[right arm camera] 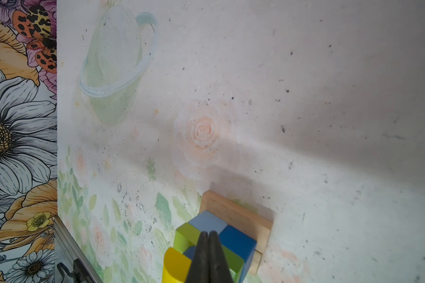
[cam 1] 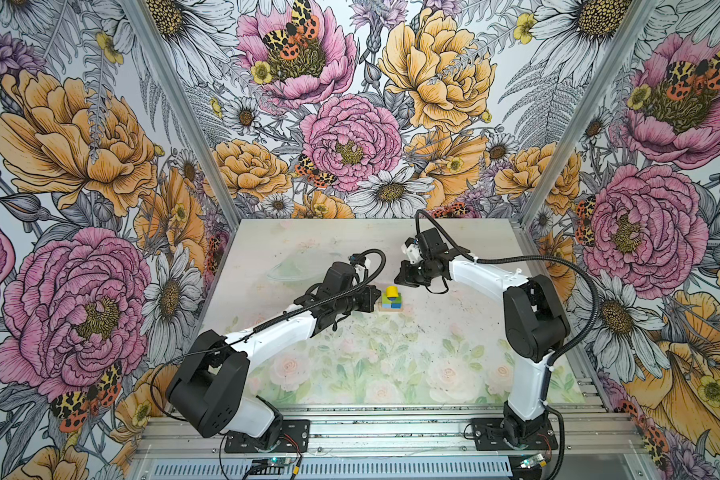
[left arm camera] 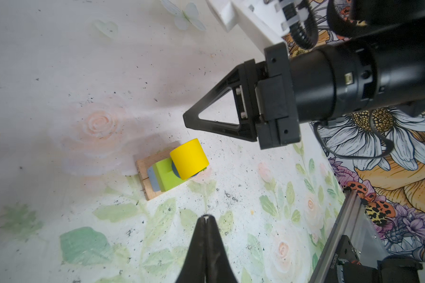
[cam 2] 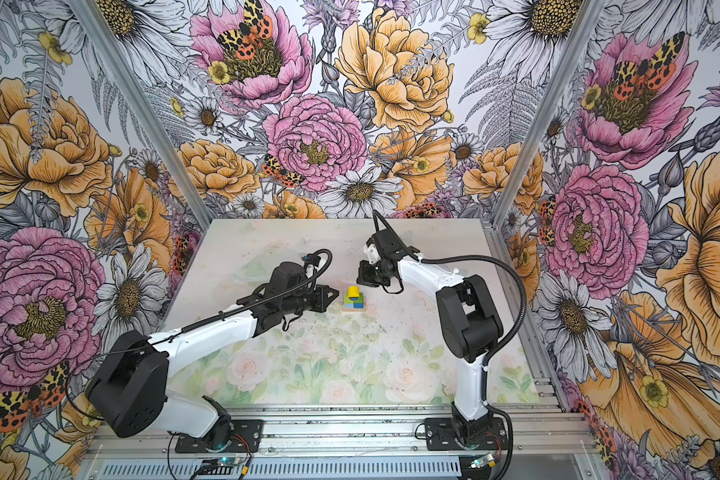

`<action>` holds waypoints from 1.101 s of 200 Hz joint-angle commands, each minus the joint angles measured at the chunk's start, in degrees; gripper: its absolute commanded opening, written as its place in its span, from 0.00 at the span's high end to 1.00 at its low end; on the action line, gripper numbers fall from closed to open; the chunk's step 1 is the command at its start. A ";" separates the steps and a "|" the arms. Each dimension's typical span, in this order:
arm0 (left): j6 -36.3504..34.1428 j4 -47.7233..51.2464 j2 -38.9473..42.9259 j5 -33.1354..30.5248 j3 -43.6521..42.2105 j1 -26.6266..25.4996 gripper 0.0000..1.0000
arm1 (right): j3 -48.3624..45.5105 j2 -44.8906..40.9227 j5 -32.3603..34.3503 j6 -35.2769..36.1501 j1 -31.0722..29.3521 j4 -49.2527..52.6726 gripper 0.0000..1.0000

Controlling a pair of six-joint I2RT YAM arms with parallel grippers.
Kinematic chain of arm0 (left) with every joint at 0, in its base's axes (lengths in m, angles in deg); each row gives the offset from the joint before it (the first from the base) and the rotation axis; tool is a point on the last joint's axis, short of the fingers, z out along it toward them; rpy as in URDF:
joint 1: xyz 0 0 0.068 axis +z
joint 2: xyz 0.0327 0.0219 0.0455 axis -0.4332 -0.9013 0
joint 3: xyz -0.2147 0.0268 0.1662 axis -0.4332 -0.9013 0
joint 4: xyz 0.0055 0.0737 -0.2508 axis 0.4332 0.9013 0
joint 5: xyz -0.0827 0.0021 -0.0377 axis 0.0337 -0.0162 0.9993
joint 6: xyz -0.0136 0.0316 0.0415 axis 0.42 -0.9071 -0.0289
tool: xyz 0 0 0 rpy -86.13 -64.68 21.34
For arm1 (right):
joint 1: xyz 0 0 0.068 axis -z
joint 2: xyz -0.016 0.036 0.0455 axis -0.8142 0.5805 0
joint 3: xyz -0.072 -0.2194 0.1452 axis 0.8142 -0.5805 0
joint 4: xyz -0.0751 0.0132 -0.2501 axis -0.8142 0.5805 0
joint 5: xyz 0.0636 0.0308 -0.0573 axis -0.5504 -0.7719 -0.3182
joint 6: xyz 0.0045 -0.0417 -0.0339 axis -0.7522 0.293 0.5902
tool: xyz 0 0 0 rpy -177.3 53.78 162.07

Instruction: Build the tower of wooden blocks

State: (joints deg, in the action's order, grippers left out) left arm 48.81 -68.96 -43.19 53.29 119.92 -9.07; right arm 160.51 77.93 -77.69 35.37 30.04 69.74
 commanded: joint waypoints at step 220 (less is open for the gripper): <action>-1.20 1.74 4.81 -3.61 -3.88 3.08 1.00 | -1.20 -2.85 1.06 -0.06 -0.87 -0.34 1.00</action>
State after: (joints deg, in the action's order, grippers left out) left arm 48.81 -67.28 -39.54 50.97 116.93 -6.65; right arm 159.66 76.88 -77.67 35.35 29.67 69.74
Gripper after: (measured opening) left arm 0.045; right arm 0.042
